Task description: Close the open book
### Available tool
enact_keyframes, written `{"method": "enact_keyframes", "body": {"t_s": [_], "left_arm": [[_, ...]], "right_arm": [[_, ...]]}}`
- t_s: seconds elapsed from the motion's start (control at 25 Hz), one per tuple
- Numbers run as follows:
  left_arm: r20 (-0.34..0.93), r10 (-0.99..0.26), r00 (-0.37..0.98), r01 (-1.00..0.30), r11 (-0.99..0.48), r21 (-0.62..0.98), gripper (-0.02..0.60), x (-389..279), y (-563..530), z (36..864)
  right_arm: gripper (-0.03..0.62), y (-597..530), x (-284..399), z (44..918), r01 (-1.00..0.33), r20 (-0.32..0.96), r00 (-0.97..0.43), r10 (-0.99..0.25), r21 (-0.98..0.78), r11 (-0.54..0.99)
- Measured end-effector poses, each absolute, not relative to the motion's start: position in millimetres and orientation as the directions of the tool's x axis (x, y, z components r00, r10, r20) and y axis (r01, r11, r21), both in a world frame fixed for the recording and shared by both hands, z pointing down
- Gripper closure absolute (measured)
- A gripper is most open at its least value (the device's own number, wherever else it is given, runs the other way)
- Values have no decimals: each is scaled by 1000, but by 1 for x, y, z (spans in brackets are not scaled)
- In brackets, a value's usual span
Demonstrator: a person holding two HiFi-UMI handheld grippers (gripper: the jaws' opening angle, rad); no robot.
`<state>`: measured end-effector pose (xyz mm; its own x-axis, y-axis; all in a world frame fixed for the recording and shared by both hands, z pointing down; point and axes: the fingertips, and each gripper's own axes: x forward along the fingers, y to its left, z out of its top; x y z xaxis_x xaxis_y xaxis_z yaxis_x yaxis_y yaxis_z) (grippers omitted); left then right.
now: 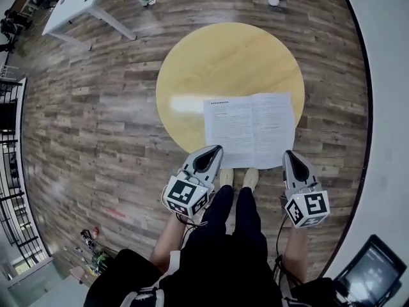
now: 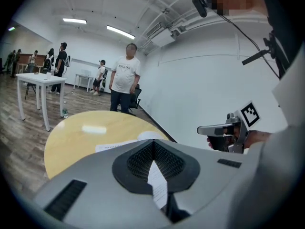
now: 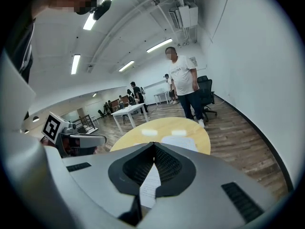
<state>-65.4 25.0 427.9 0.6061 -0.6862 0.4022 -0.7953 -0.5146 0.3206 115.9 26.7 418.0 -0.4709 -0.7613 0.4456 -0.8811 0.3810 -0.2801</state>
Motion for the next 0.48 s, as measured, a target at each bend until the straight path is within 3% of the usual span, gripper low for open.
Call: {"method": "enact_keyframes", "body": {"t_s": [0.16,0.48], "left_arm": [[444,-647,620,-784,-510,354,583,-54,37,473],[453,-642,618,-786,-497,368,583,-54,44,472]], "right_arm": [[591,27,116,457,-880,481,-474,-737,-294,374],[591,36,117,461,-878,500,-476,-723,-310,363]]}}
